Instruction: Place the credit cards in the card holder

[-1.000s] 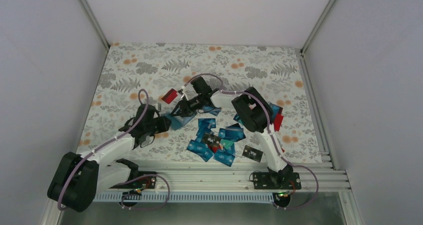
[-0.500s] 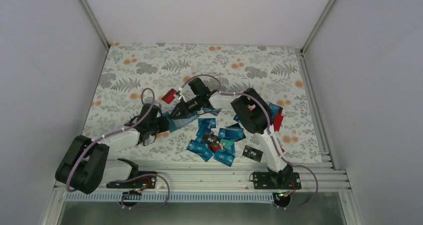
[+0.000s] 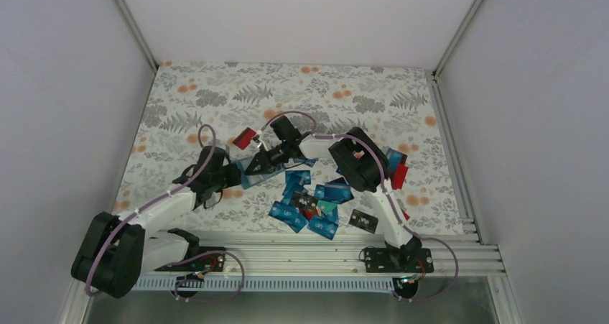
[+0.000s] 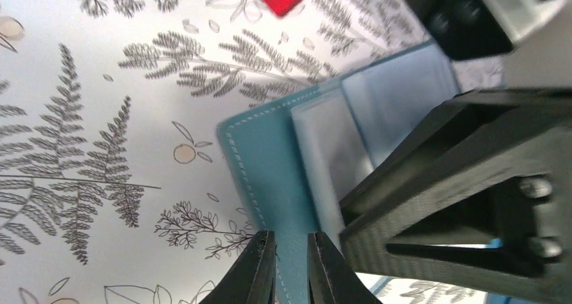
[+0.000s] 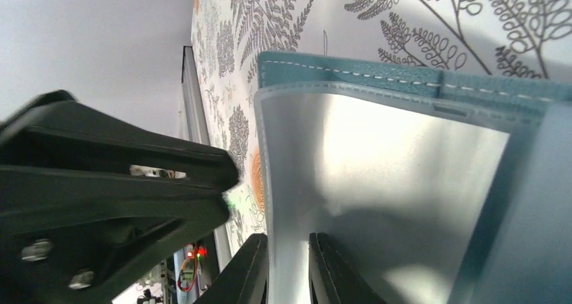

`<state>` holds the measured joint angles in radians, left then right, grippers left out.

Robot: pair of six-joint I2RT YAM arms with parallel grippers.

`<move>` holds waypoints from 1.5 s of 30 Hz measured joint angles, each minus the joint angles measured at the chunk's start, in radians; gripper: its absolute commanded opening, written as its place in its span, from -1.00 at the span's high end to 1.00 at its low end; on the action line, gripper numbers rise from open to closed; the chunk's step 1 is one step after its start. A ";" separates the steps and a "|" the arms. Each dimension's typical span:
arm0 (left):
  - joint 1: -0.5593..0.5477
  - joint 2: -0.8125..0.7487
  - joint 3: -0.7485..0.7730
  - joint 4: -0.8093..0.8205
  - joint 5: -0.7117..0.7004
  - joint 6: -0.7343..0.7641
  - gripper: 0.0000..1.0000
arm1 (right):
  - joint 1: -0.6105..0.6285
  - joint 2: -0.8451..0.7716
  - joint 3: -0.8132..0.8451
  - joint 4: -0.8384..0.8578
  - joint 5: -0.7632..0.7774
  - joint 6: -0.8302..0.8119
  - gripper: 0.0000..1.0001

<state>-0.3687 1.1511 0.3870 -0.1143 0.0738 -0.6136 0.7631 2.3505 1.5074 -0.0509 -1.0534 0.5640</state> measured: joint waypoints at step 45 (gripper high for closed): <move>-0.069 0.210 0.390 -0.038 0.170 0.120 0.58 | 0.003 -0.467 -0.274 -0.314 0.375 -0.120 0.28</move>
<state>-0.4377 1.3613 0.7769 -0.1520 0.2436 -0.4934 0.7662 1.8835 1.2331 -0.3645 -0.6785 0.4442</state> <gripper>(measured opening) 0.211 0.314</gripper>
